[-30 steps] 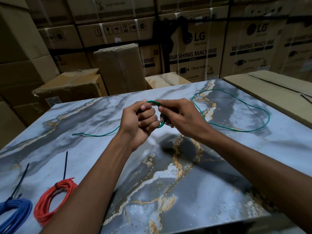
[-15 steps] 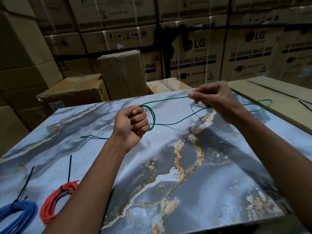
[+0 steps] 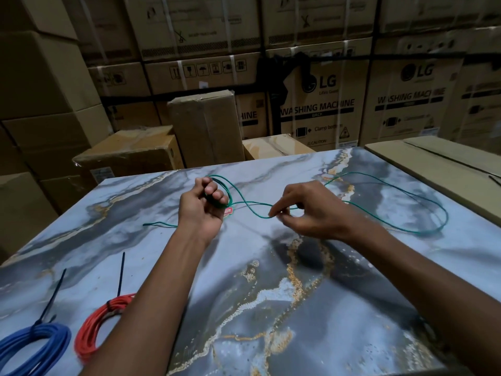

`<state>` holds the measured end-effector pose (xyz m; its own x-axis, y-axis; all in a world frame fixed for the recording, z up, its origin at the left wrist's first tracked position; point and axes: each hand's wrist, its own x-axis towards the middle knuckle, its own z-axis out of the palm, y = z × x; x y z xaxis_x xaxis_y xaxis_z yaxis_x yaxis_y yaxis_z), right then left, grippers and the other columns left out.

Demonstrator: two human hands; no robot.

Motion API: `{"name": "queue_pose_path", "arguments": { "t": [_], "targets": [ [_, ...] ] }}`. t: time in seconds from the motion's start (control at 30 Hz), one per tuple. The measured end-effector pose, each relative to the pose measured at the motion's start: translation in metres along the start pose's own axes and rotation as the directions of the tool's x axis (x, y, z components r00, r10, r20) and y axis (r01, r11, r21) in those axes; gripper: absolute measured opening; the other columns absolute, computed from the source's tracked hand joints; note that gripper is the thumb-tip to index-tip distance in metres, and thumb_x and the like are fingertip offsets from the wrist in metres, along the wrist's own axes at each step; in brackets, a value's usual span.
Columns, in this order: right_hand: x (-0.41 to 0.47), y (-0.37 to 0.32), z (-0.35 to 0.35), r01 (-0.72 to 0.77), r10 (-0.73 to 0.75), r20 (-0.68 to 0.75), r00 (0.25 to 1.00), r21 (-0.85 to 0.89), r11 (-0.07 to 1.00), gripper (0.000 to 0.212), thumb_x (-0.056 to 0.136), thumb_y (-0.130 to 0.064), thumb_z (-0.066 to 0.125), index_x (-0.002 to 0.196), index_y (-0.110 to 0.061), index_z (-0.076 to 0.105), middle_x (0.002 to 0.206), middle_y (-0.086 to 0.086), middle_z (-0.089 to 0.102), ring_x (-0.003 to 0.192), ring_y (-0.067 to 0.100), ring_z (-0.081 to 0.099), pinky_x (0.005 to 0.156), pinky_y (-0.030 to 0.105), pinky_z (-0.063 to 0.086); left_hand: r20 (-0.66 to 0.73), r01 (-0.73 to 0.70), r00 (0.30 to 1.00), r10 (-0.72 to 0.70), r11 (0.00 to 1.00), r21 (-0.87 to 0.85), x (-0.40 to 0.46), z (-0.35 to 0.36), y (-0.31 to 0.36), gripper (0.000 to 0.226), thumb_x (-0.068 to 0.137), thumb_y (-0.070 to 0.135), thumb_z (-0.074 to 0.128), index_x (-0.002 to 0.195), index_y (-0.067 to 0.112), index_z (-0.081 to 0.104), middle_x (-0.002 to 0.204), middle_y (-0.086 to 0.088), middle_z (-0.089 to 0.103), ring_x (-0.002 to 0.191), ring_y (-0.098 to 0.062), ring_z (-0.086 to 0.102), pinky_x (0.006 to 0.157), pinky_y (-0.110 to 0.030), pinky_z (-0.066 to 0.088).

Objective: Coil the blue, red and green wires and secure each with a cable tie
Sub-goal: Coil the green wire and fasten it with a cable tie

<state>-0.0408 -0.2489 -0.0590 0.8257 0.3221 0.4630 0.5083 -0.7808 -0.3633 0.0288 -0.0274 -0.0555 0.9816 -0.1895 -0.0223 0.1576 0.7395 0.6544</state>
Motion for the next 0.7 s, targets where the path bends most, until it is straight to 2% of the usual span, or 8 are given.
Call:
{"name": "queue_pose_path", "arguments": {
  "t": [0.1,0.2,0.27,0.37,0.43,0.53,0.6,0.7],
  "targets": [
    [0.000,-0.014,0.007,0.039,-0.039,0.026,0.999,0.003,0.999,0.017,0.091,-0.023,0.070,0.102,-0.030,0.082,0.084,-0.015,0.064,0.072,0.005,0.059,0.063,0.028,0.047,0.016,-0.004,1.000,0.003,0.998,0.060,-0.004,0.006,-0.005,0.035,0.109,0.026,0.033,0.079,0.017,0.049,0.054,0.005,0.052,0.049,-0.011,0.057,0.052,-0.019,0.051],
    [-0.001,-0.023,0.012,0.061,-0.064,0.012,0.998,0.141,0.988,0.013,0.093,-0.021,0.073,0.101,-0.027,0.082,0.085,-0.012,0.064,0.069,0.006,0.053,0.061,0.018,0.037,0.094,0.005,0.995,-0.019,0.989,0.147,-0.010,0.012,-0.012,0.037,0.110,0.027,0.031,0.080,0.016,0.049,0.059,0.001,0.059,0.064,-0.016,0.070,0.063,-0.025,0.059],
    [-0.001,-0.025,0.014,0.051,-0.049,-0.011,0.999,0.209,0.977,0.012,0.093,-0.020,0.075,0.099,-0.026,0.082,0.088,-0.011,0.065,0.069,0.007,0.052,0.061,0.017,0.035,0.154,0.011,0.987,-0.042,0.981,0.194,-0.015,0.017,-0.017,0.037,0.110,0.026,0.030,0.082,0.013,0.050,0.063,-0.002,0.063,0.072,-0.020,0.074,0.068,-0.029,0.061],
    [-0.002,-0.027,0.014,0.074,-0.057,-0.073,0.996,0.263,0.962,0.012,0.091,-0.017,0.076,0.100,-0.022,0.083,0.094,-0.009,0.068,0.075,0.006,0.059,0.063,0.021,0.042,0.200,0.003,0.978,-0.060,0.962,0.275,-0.018,0.021,-0.025,0.037,0.110,0.026,0.032,0.082,0.010,0.051,0.067,-0.007,0.069,0.067,-0.019,0.072,0.061,-0.028,0.059],
    [-0.002,-0.028,0.012,0.073,-0.037,-0.127,0.991,0.290,0.954,0.012,0.091,-0.015,0.077,0.101,-0.017,0.083,0.091,-0.004,0.067,0.072,0.004,0.058,0.063,0.015,0.039,0.217,-0.033,0.975,-0.051,0.930,0.365,-0.018,0.021,-0.031,0.036,0.109,0.027,0.034,0.083,0.010,0.051,0.072,-0.008,0.069,0.065,-0.016,0.069,0.058,-0.026,0.056],
    [-0.002,-0.029,0.011,0.074,-0.003,-0.204,0.979,0.343,0.936,0.012,0.091,-0.010,0.077,0.101,-0.013,0.082,0.089,-0.001,0.066,0.072,0.000,0.059,0.064,0.010,0.041,0.248,-0.071,0.968,-0.049,0.888,0.455,-0.017,0.020,-0.035,0.035,0.109,0.027,0.034,0.085,0.009,0.051,0.075,-0.009,0.069,0.072,-0.019,0.070,0.066,-0.027,0.058],
    [-0.002,-0.029,0.011,0.082,0.018,-0.233,0.972,0.413,0.907,0.012,0.091,-0.009,0.076,0.101,-0.013,0.082,0.092,0.001,0.068,0.083,0.006,0.066,0.069,0.015,0.050,0.263,-0.085,0.963,-0.058,0.862,0.500,-0.017,0.020,-0.036,0.036,0.109,0.028,0.035,0.089,0.004,0.053,0.080,-0.013,0.068,0.077,-0.022,0.069,0.069,-0.028,0.057],
    [-0.001,-0.026,0.011,0.090,0.027,-0.262,0.965,0.424,0.901,0.014,0.091,-0.012,0.077,0.103,-0.018,0.082,0.093,0.001,0.069,0.085,0.019,0.068,0.068,0.037,0.057,0.269,-0.108,0.961,-0.055,0.825,0.555,-0.020,0.021,-0.039,0.043,0.109,0.028,0.038,0.110,-0.010,0.058,0.093,-0.023,0.061,0.078,-0.021,0.064,0.064,-0.026,0.056]
  ]
}}
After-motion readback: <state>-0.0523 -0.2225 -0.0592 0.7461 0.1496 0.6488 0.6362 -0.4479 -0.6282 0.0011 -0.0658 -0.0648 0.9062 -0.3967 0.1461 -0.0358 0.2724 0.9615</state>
